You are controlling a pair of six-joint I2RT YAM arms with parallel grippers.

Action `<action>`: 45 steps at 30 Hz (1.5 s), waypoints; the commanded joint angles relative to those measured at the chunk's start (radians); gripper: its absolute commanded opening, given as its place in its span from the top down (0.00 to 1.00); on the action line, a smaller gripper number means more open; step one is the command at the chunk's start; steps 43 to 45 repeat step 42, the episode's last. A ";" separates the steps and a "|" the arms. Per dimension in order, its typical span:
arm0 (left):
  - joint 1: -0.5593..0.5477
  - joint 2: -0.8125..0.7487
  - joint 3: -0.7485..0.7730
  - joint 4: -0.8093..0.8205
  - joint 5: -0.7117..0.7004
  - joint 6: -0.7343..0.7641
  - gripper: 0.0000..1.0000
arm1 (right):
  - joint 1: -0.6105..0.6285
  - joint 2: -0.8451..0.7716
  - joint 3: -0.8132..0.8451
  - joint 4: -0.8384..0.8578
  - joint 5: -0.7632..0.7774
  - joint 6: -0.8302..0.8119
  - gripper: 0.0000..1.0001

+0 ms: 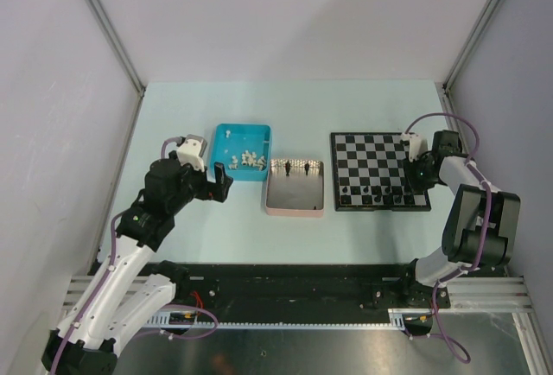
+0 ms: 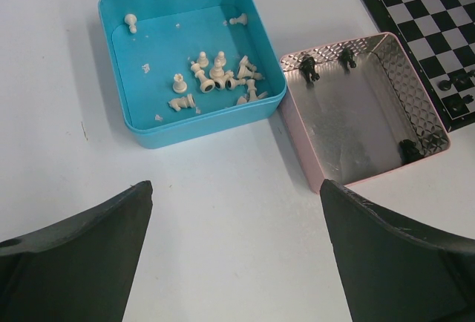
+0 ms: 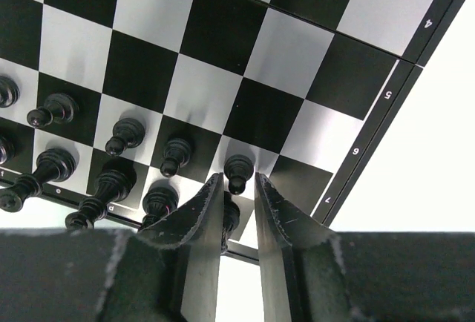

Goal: Set up the chess pieces on the board

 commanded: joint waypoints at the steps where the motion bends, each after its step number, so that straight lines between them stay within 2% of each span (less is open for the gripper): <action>1: 0.009 -0.001 0.006 0.041 0.022 0.026 0.00 | -0.012 -0.054 0.022 -0.006 -0.024 0.007 0.72; 7: 0.011 -0.001 0.007 0.042 0.013 0.024 0.00 | -0.030 -0.166 0.033 -0.006 -0.063 0.018 0.63; 10: 0.014 -0.002 0.007 0.044 0.010 0.026 0.00 | -0.052 -0.224 0.041 0.010 -0.114 0.024 0.47; 11: 0.014 -0.002 0.009 0.045 0.009 0.024 0.00 | -0.056 -0.261 0.048 0.017 -0.128 0.036 0.35; 12: 0.017 -0.005 0.009 0.044 0.002 0.023 0.00 | -0.062 -0.279 0.056 0.030 -0.145 0.044 0.30; 13: 0.017 -0.010 0.007 0.047 -0.001 0.021 0.00 | -0.073 -0.295 0.061 0.040 -0.187 0.056 0.21; 16: 0.019 -0.018 0.007 0.050 -0.027 0.021 0.00 | -0.081 -0.349 0.081 0.086 -0.309 0.130 0.07; 17: 0.019 -0.019 0.007 0.050 -0.036 0.020 0.00 | -0.079 -0.352 0.090 0.089 -0.344 0.150 0.07; 18: 0.020 -0.021 0.007 0.051 -0.042 0.017 0.00 | -0.078 -0.352 0.113 0.098 -0.390 0.221 0.00; 23: 0.020 -0.044 -0.002 0.048 -0.117 0.013 0.00 | 0.020 -0.361 0.159 0.185 -0.292 0.432 0.00; 25: 0.020 -0.053 -0.005 0.050 -0.145 0.013 0.00 | 0.069 -0.382 0.160 0.216 -0.141 0.513 0.00; 27: 0.020 -0.067 -0.008 0.050 -0.160 0.012 0.00 | 0.169 -0.407 0.159 0.242 0.031 0.518 0.00; 30: 0.020 -0.086 -0.011 0.053 -0.177 0.012 0.00 | 0.269 -0.422 0.160 0.267 0.171 0.535 0.00; 45: 0.019 -0.113 -0.017 0.053 -0.194 0.013 0.00 | 0.343 -0.450 0.159 0.296 0.170 0.562 0.00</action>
